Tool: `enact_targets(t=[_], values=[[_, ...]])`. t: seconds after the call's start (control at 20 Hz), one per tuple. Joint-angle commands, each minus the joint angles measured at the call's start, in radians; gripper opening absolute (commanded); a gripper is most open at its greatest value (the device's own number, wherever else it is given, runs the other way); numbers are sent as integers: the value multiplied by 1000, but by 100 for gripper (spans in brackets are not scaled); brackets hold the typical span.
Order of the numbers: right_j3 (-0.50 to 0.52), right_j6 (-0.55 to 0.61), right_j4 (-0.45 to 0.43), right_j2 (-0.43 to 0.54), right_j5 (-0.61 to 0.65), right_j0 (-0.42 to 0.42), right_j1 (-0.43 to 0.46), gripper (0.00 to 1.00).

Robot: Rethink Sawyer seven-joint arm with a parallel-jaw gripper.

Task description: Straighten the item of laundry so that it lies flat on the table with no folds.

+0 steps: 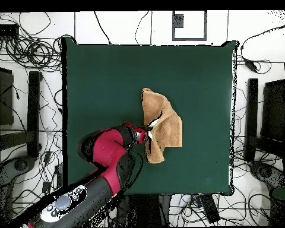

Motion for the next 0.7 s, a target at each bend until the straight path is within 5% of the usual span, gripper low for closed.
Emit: enact_targets(t=[0.05, 0.7], values=[[-118, 360, 56, 67, 149, 29, 19, 0], [-187, 534, 31, 4, 294, 98, 65, 0]])
